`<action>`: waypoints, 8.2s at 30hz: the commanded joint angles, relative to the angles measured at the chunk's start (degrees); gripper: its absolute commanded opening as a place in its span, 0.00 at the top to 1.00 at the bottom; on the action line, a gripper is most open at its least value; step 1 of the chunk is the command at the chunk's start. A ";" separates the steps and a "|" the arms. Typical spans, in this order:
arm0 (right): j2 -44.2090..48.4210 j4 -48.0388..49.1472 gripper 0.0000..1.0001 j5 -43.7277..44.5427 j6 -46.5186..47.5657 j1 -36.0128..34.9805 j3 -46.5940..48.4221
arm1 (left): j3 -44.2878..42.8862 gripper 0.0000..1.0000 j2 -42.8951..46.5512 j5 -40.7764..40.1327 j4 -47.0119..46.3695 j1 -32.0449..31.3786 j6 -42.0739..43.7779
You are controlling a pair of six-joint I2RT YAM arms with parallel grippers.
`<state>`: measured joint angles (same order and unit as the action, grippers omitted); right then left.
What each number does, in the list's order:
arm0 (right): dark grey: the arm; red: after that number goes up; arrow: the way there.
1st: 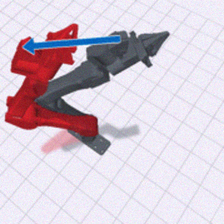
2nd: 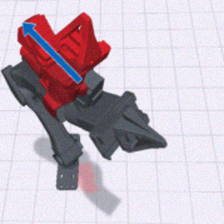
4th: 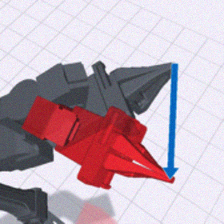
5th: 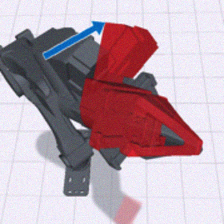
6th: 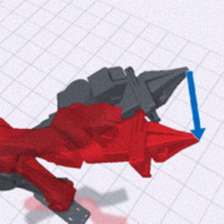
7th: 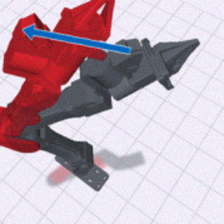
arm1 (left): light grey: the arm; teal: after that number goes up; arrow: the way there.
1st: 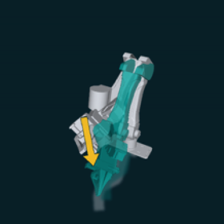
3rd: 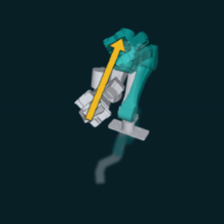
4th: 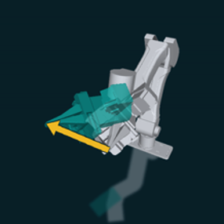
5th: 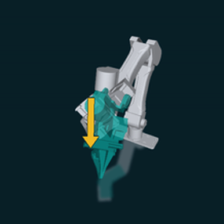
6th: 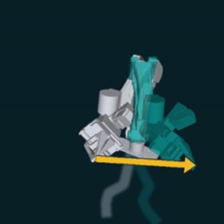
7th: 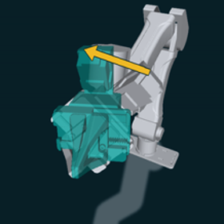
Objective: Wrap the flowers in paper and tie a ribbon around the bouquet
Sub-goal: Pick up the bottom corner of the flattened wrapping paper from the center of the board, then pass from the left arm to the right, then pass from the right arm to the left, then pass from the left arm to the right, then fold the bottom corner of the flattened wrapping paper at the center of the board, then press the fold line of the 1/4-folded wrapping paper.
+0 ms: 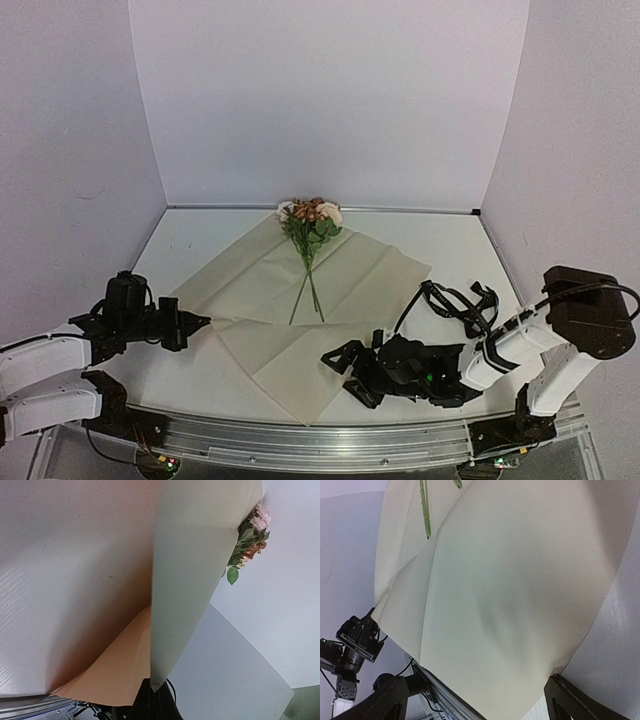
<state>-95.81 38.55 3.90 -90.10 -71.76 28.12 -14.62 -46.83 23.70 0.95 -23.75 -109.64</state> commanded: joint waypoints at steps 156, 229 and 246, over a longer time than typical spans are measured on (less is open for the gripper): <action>-5.98 -36.53 1.00 -2.59 -11.19 20.24 41.52 | -52.42 0.47 -29.85 1.94 29.71 -6.64 66.45; -9.38 -67.87 0.10 7.07 48.52 24.03 38.05 | -68.66 0.68 -72.23 10.84 24.21 -3.58 73.60; -13.25 -68.04 0.02 5.54 67.86 28.36 50.19 | -67.96 0.68 -71.76 11.26 23.44 -3.32 72.95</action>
<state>-105.90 -29.59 11.93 -28.10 -46.40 75.68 -81.38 -118.48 33.96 24.58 -27.42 -37.30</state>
